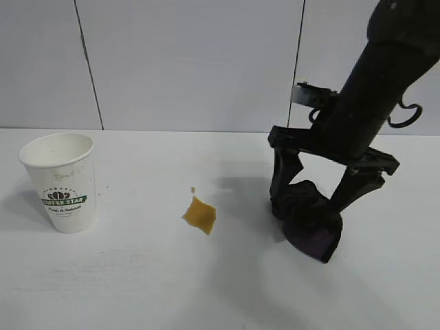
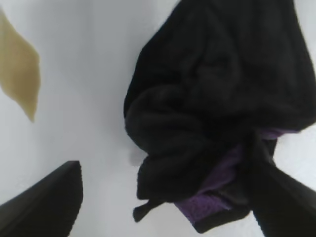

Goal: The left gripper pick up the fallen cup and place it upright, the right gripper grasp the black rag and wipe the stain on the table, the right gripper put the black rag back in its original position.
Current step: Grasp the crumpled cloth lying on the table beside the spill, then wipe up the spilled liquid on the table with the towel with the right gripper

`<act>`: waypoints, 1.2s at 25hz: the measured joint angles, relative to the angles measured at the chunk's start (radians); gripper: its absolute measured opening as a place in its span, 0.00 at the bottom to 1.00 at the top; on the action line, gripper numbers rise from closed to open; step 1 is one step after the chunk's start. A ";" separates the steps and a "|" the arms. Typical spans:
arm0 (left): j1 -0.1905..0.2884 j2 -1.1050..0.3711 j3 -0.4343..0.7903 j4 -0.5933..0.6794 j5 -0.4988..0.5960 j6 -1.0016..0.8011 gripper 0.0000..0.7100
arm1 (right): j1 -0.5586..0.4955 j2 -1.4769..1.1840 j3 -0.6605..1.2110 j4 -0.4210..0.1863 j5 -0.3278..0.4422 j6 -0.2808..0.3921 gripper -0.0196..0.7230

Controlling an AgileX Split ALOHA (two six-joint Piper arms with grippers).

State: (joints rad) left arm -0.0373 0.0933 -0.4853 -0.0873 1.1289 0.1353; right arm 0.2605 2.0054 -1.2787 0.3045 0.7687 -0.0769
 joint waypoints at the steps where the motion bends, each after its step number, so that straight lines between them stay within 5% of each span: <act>1: 0.000 0.000 0.000 0.001 0.000 0.000 0.97 | 0.003 0.008 0.000 -0.025 -0.002 0.024 0.86; 7: 0.000 0.000 0.000 0.008 0.000 0.000 0.97 | 0.004 0.024 -0.001 -0.145 -0.003 0.111 0.83; 14: 0.000 0.000 0.000 0.008 0.000 0.000 0.97 | 0.004 0.024 -0.002 -0.189 -0.025 0.137 0.20; 18: 0.000 0.000 0.000 0.008 0.000 0.000 0.97 | 0.004 0.024 -0.002 -0.189 -0.029 0.137 0.09; 21: 0.000 0.000 0.000 0.008 0.000 0.000 0.97 | 0.004 0.019 -0.009 -0.157 -0.028 0.136 0.08; 30: 0.000 0.000 0.000 0.009 0.000 0.000 0.97 | 0.011 -0.089 -0.115 0.071 0.021 0.022 0.08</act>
State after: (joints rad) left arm -0.0373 0.0933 -0.4853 -0.0781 1.1289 0.1353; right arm 0.2714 1.9165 -1.3941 0.3754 0.7901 -0.0550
